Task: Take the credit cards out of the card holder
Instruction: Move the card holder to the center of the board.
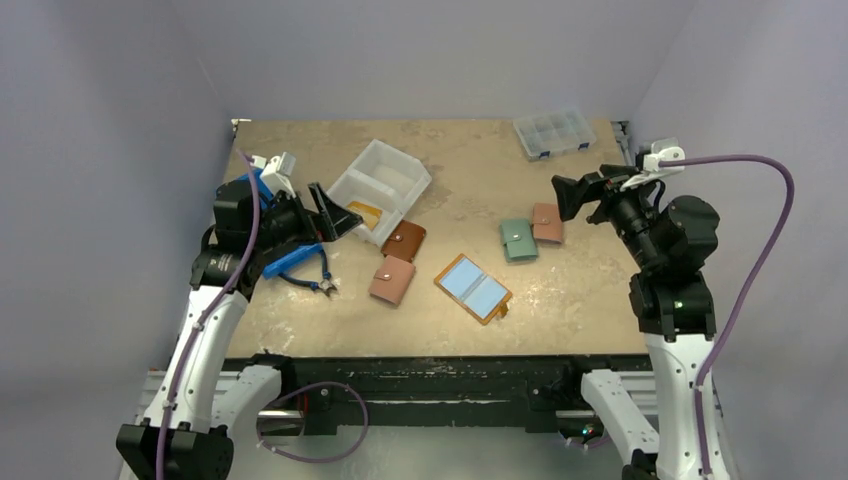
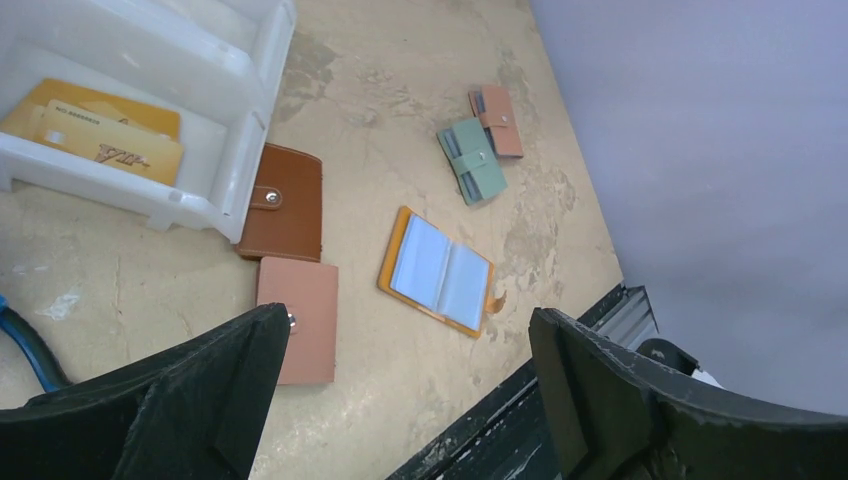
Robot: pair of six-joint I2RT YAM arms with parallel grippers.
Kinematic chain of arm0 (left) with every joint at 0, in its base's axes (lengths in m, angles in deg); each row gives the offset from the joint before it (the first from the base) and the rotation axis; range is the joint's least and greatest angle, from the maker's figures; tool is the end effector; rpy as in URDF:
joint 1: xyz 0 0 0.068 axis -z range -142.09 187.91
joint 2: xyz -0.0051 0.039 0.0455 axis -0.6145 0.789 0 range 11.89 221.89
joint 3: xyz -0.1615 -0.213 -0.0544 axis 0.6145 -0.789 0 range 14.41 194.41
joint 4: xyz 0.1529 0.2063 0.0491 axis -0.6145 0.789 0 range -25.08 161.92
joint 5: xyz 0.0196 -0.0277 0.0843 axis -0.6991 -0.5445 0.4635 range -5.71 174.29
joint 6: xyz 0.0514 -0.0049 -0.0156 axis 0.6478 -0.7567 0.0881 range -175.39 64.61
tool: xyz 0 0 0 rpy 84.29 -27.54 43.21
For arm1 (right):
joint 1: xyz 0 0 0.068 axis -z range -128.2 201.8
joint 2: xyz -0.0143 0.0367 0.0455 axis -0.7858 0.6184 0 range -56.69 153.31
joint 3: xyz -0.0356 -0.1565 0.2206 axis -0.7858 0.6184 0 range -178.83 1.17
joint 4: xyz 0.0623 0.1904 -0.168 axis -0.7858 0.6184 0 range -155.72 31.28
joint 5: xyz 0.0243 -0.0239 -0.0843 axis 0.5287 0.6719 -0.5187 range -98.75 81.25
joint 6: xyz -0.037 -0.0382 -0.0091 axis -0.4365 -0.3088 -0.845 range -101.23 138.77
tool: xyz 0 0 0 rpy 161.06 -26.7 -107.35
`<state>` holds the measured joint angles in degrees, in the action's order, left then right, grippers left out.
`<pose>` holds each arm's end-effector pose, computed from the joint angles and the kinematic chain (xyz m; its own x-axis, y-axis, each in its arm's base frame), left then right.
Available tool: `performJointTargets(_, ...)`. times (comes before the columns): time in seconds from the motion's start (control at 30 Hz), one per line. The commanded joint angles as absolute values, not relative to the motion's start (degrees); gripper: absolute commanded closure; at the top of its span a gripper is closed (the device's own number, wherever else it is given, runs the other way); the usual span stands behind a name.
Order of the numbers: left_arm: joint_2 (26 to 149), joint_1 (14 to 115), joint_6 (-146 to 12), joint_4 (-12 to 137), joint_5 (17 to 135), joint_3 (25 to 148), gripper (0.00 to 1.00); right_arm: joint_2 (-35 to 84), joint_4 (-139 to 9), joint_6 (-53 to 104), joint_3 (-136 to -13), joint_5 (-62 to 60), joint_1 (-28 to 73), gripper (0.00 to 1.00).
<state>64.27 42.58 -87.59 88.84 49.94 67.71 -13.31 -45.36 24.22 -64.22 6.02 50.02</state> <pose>0.1957 -0.0361 0.3460 -0.6414 -0.3891 -0.6613 0.2871 0.6775 -0.6771 0.1408 0.0135 0.4454 0.0015 0.0920 -0.9958 -0.2861 0.9542 0.0877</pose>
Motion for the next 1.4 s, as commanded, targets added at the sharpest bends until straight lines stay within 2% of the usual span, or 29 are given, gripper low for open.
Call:
performJointTargets(0.0,62.0,43.4,-85.4,90.7,48.0,69.9,0.01,-14.5,-44.4,25.6,-63.2,8.9,50.9,0.01)
performJointTargets(0.47,59.0,43.4,-91.5,85.0,47.9,64.5,0.01,-16.1,-44.2,24.1,-61.4,14.9,51.2,0.01)
performJointTargets(0.6,60.2,43.8,-89.8,85.6,45.1,63.0,0.01,-15.8,-44.4,18.5,-59.3,21.3,51.2,0.01)
performJointTargets(0.7,60.1,47.3,-87.7,89.3,50.0,63.0,0.02,-15.1,-43.7,10.5,-56.4,30.9,51.3,0.01)
performJointTargets(0.87,62.0,59.7,-86.5,92.4,65.1,62.3,0.06,-13.4,-40.8,0.6,-53.0,43.1,51.3,0.01)
performJointTargets(1.07,65.8,72.0,-88.4,92.9,81.1,61.6,0.09,-14.1,-44.4,-0.1,-47.5,44.7,51.4,0.01)
performJointTargets(1.2,70.9,84.4,-91.0,93.4,95.4,62.2,0.09,-15.4,-47.1,0.0,-43.6,44.9,51.4,0.01)
performJointTargets(1.37,77.7,90.0,-92.7,89.5,99.3,60.9,0.12,-15.4,-48.5,-0.4,-40.7,45.9,51.4,0.01)
